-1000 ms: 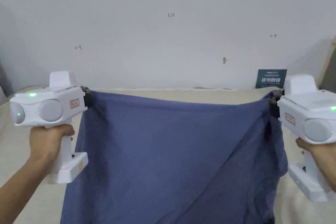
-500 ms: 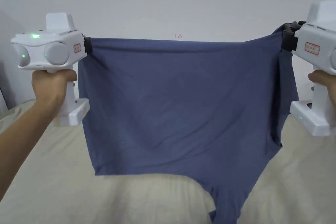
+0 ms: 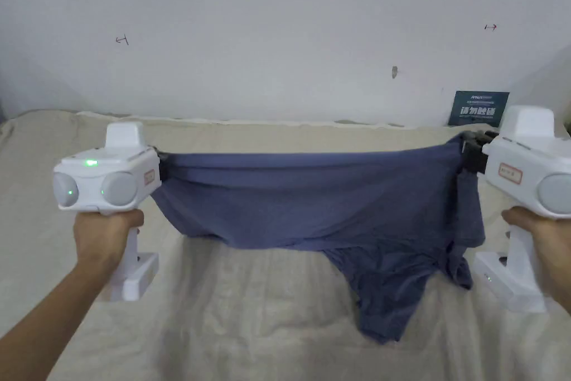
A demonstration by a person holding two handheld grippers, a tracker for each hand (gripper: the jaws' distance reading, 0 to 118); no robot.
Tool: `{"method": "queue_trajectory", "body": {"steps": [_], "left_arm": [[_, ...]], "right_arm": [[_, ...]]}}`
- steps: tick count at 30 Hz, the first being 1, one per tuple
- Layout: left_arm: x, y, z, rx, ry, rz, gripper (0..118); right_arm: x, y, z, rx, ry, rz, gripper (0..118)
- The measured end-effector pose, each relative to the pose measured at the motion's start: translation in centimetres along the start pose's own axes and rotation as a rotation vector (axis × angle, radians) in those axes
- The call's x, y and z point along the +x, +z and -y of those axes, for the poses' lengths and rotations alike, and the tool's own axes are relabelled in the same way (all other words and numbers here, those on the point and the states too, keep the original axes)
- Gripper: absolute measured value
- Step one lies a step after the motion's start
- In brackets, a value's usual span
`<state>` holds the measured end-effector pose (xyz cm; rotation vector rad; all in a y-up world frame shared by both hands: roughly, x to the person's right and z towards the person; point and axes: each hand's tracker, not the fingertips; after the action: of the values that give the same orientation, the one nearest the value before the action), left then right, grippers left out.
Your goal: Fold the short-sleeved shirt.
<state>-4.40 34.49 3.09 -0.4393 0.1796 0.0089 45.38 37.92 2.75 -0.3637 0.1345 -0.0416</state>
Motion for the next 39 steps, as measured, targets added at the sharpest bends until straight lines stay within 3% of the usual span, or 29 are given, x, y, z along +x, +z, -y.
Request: {"method": "queue_trajectory", "body": {"steps": [6,13,24,29,33,34,35,37,38,39], "left_arm": [[-1.8,3.0,12.5,-0.173,0.003,0.008,3],[-4.2,11.1,22.8,-0.307,0.006,0.007,3],[-5.4,20.4,31.4,-0.428,0.002,-0.026,3],[-5.5,20.4,33.1,-0.48,0.0,-0.038,3],[-5.4,19.9,32.5,-0.492,0.01,-0.054,6],[-5.1,20.5,32.0,-0.494,0.019,-0.054,15],[-5.2,20.7,31.6,-0.5,0.037,-0.067,38],[-5.5,21.3,30.4,-0.49,0.096,-0.082,91],[-5.7,21.5,30.0,-0.466,0.13,-0.068,114],[-5.7,22.0,28.9,-0.42,0.162,-0.057,118]], "right_arm": [[0.1,3.0,11.2,-0.187,-0.054,-0.023,3],[0.8,10.9,21.1,-0.32,-0.097,-0.065,3],[0.4,22.0,30.6,-0.477,-0.095,-0.04,3],[0.2,21.5,34.1,-0.584,-0.139,0.008,3],[-0.3,20.9,33.7,-0.579,-0.151,0.033,4],[-0.4,21.0,33.2,-0.585,-0.151,0.037,5],[-0.4,21.1,32.7,-0.587,-0.152,0.036,15],[-0.8,22.0,30.9,-0.552,-0.162,0.038,59],[-0.9,22.2,29.8,-0.506,-0.16,0.027,91],[-1.1,22.5,28.4,-0.463,-0.147,0.023,107]]}}
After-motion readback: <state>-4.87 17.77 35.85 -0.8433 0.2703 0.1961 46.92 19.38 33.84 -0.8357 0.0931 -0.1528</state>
